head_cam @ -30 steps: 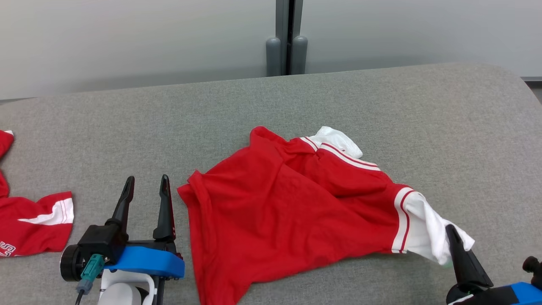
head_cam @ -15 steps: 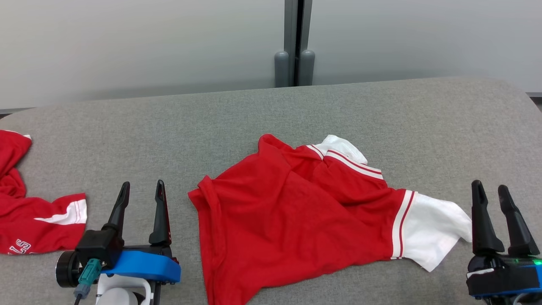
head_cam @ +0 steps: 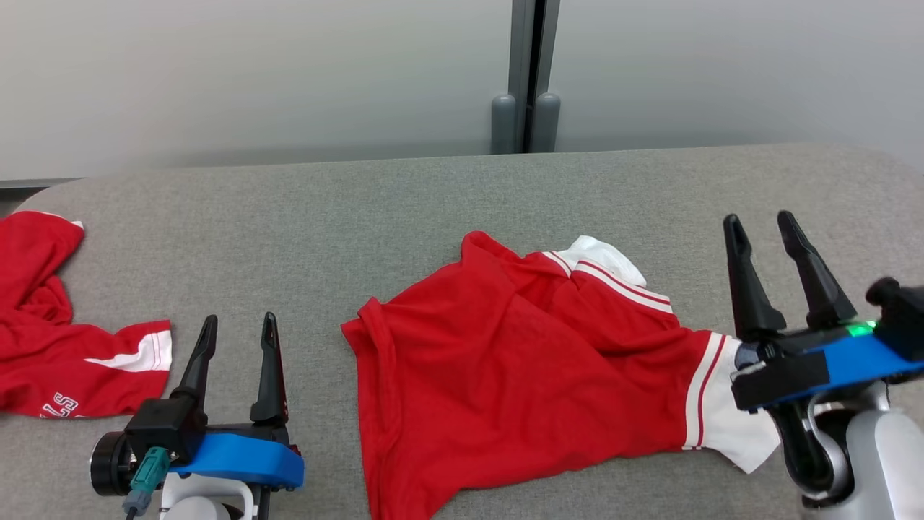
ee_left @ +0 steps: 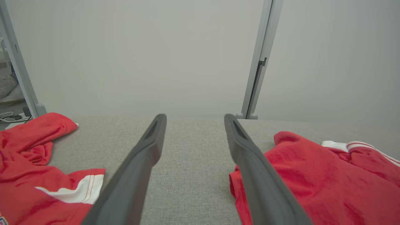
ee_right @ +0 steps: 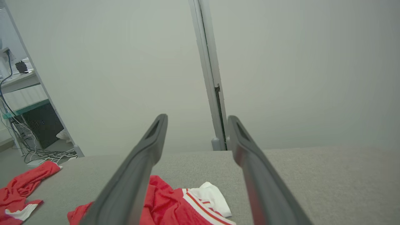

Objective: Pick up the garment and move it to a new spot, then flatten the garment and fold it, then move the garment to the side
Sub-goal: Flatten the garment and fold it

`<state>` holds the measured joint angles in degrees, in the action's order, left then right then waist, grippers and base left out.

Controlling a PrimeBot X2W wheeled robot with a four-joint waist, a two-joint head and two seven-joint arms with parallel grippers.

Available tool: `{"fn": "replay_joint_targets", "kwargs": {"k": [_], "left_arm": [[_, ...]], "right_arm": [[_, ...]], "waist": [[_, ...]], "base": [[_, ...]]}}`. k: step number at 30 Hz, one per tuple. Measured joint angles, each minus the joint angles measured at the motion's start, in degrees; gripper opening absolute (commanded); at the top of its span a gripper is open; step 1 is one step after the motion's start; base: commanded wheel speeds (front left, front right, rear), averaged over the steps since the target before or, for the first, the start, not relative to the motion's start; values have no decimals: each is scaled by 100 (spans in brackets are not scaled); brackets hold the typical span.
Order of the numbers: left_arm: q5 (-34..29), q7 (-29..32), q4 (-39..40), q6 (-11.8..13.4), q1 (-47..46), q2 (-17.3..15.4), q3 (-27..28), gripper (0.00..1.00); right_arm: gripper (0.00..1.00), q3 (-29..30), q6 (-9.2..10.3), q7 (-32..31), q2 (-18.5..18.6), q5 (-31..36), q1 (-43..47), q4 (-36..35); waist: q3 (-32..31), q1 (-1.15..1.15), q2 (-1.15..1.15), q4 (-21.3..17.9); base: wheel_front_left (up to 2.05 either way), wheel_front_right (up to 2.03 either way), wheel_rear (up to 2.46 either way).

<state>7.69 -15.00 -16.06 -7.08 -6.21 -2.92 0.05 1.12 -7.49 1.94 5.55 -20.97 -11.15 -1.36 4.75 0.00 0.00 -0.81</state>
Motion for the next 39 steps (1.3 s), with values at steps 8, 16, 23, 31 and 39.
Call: {"fn": "replay_joint_targets", "kwargs": {"k": [8,16,23,31,39], "left_arm": [[20,-1,3,-2,-133,0,-115,100],[140,0,-8,-2,-260,-1,-257,100],[200,0,8,5,-349,-1,-349,100],[244,0,22,42,-424,0,-427,100],[293,0,14,73,-459,0,-481,100]], "right_arm": [[100,-717,0,-491,497,209,-1195,1237],[100,-1519,0,-776,875,181,-1833,2722],[100,-2151,0,-803,1054,193,-2370,4095],[84,-2825,0,-889,1088,151,-2790,5242],[0,-2702,-1,-413,1226,-263,-3340,5850]], "waist": [[139,0,0,246],[346,0,0,585],[532,0,0,786],[644,0,0,902],[672,1,0,931]], "base": [[0,0,0],[0,0,0],[0,0,0],[0,0,0],[0,0,0]]}}
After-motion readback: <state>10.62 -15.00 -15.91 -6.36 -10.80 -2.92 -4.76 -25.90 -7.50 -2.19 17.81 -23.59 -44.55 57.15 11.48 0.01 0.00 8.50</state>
